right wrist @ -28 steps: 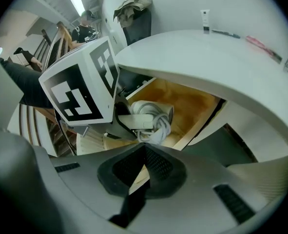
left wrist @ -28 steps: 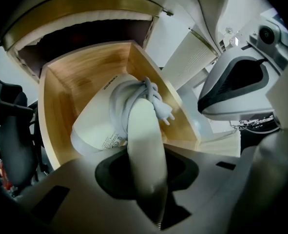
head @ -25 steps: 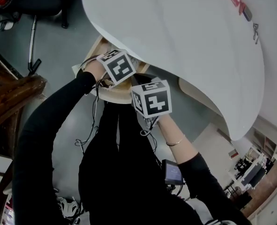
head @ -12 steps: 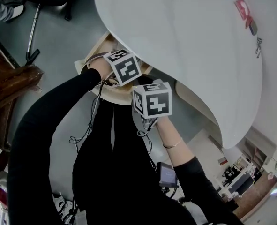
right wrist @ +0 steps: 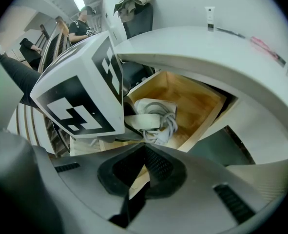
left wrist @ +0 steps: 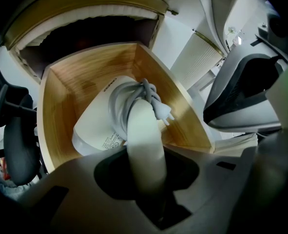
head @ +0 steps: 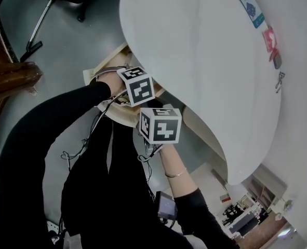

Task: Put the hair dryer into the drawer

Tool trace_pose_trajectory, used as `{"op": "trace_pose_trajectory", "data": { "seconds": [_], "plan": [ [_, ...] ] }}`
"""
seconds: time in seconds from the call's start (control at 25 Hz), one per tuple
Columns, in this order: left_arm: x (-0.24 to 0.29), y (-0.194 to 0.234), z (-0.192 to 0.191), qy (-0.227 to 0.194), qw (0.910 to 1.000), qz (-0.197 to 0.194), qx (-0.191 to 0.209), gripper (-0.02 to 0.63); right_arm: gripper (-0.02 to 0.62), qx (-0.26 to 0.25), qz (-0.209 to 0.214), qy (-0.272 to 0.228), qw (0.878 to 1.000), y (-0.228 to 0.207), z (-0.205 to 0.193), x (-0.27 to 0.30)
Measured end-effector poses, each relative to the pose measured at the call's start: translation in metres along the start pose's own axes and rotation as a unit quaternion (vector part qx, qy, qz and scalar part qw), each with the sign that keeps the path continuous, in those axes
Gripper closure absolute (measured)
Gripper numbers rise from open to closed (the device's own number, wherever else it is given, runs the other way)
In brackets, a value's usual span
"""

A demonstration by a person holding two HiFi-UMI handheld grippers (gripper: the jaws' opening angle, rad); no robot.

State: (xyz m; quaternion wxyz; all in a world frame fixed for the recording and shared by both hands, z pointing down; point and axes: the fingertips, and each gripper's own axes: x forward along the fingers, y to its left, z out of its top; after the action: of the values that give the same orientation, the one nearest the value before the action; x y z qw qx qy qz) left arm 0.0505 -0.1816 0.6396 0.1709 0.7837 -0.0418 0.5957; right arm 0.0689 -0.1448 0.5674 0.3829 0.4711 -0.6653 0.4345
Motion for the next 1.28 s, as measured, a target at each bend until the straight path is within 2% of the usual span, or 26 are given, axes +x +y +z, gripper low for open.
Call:
{"op": "trace_pose_trajectory", "data": {
  "seconds": [0.36, 0.88, 0.96, 1.16, 1.28],
  "plan": [
    [-0.002, 0.004, -0.003, 0.001, 1.0, 0.008, -0.002, 0.453, 0.594, -0.001, -0.007, 0.001, 1.0, 0.002, 0.005, 0.002],
    [-0.004, 0.017, -0.008, 0.013, 0.9987, 0.047, -0.012, 0.423, 0.594, -0.003, -0.009, -0.003, 1.0, 0.0, 0.008, 0.001],
    [-0.007, 0.018, -0.006, 0.01, 0.9984, 0.055, -0.005, 0.399, 0.594, -0.003, -0.008, -0.004, 1.0, -0.002, 0.008, 0.0],
    [-0.011, 0.016, 0.004, -0.002, 0.9956, 0.082, 0.046, 0.394, 0.594, 0.002, -0.012, -0.005, 1.0, -0.01, 0.008, -0.001],
    [-0.023, 0.016, 0.01, -0.026, 0.9931, 0.098, 0.059, 0.396, 0.594, 0.003, -0.009, -0.018, 1.0, -0.009, 0.013, -0.006]
  ]
}}
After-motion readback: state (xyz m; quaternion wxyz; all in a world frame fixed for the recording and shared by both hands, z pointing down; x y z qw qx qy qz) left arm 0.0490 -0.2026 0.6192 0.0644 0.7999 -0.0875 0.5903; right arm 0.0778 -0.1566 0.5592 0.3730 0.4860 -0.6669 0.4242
